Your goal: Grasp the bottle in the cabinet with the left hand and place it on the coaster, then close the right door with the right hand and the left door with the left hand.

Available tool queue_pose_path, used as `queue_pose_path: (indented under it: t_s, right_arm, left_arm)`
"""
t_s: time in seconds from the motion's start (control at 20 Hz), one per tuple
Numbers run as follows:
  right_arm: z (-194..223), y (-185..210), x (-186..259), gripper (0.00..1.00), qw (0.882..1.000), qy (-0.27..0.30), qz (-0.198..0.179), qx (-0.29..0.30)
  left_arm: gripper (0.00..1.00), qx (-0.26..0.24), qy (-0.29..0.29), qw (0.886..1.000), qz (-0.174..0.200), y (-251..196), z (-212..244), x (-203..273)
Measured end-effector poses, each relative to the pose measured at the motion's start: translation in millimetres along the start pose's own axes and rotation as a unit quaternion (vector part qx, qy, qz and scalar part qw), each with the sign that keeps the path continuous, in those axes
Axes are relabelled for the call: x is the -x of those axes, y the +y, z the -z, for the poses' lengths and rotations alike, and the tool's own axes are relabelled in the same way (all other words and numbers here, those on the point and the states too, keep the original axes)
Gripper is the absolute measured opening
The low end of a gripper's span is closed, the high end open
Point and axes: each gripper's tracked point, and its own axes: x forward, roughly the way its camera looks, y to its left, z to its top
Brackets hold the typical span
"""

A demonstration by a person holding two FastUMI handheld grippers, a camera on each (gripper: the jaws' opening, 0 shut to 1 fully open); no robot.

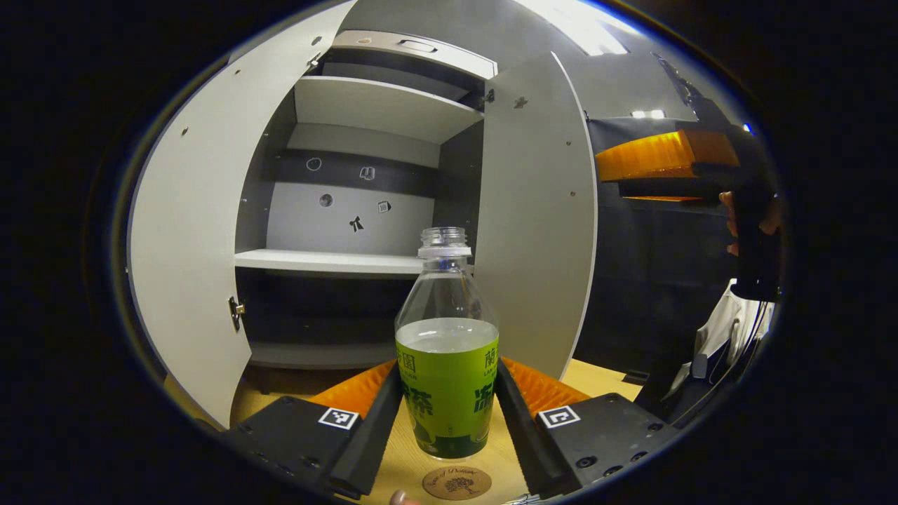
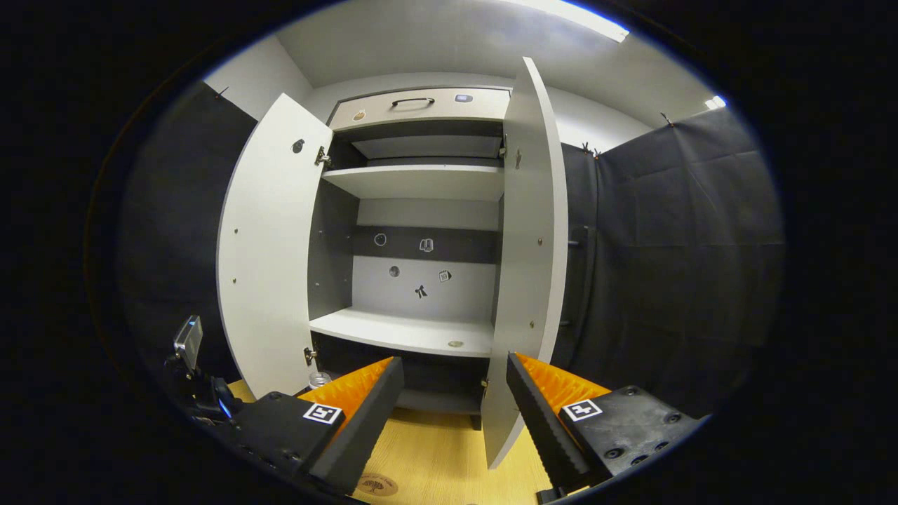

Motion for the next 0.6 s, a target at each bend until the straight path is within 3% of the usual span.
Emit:
queue_pose_path:
  t_s: [0.3,0.6]
  right_arm:
    - [60.1,-2.5,6.0,0.98,0.998,0.049,-0.029,-0.001]
    - [109.3,5.5,16.9,0.98,0.994,0.087,-0.061,-0.006]
  left_arm:
    - [0.78,-0.005,0.001,1.0,-0.03,-5.8,54.2,5.2]
    - [0.78,-0.006,-0.004,1.0,-0.023,-15.2,95.4,2.0]
